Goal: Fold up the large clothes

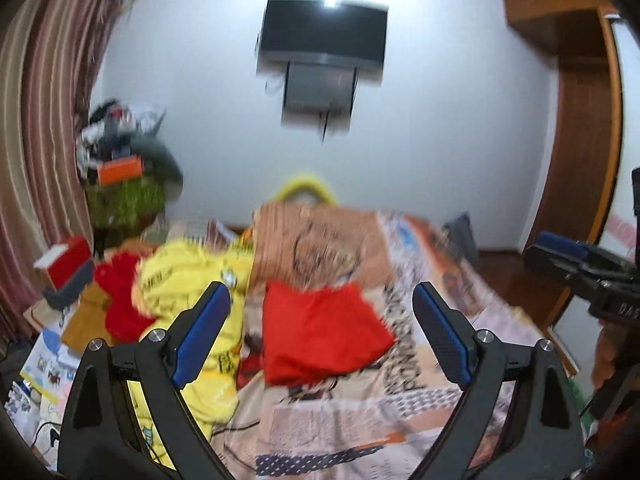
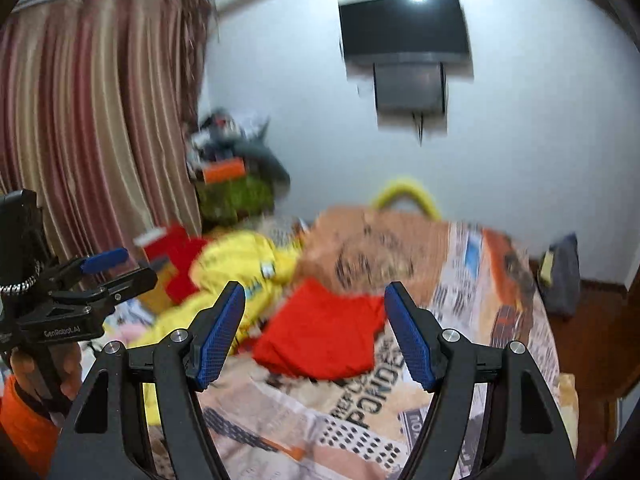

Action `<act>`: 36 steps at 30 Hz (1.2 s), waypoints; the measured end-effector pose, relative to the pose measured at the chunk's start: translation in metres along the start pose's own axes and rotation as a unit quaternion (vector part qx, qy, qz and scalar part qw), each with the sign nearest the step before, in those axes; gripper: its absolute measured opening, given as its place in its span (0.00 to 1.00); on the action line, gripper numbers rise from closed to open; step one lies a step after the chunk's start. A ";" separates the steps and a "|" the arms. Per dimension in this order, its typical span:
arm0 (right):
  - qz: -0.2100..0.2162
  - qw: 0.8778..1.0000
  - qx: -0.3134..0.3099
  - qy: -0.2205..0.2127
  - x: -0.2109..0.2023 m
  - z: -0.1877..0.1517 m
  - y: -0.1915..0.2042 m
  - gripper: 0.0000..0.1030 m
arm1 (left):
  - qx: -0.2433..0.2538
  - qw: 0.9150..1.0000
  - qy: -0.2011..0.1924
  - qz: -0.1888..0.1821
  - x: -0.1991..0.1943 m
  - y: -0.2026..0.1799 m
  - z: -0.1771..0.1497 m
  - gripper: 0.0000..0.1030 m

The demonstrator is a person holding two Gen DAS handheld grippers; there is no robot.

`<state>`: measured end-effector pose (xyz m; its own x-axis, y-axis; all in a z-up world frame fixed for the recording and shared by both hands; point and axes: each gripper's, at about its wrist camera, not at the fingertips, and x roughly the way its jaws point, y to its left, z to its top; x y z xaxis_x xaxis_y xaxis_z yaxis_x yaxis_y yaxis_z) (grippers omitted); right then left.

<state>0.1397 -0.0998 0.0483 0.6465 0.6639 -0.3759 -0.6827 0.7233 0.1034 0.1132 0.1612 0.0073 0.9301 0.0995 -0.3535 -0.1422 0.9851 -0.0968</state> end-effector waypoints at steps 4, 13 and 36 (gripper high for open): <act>0.002 0.999 0.007 -0.052 -0.032 -0.004 0.015 0.67 | -0.001 0.998 -0.056 -0.019 -0.049 -0.015 0.002 0.91; -0.037 0.996 -0.008 -0.086 -0.051 -0.020 0.038 0.79 | 0.023 0.995 -0.100 0.011 -0.092 -0.038 -0.020 0.96; -0.072 0.993 -0.002 -0.092 -0.060 -0.024 0.038 1.00 | 0.025 0.995 -0.085 0.039 -0.088 -0.040 -0.039 1.00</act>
<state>0.0667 -0.1163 0.0530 0.7890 0.5766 -0.2122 -0.5790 0.8133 0.0572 0.0239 0.1073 0.0056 0.9617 0.1934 -0.1944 -0.2026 0.9789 -0.0283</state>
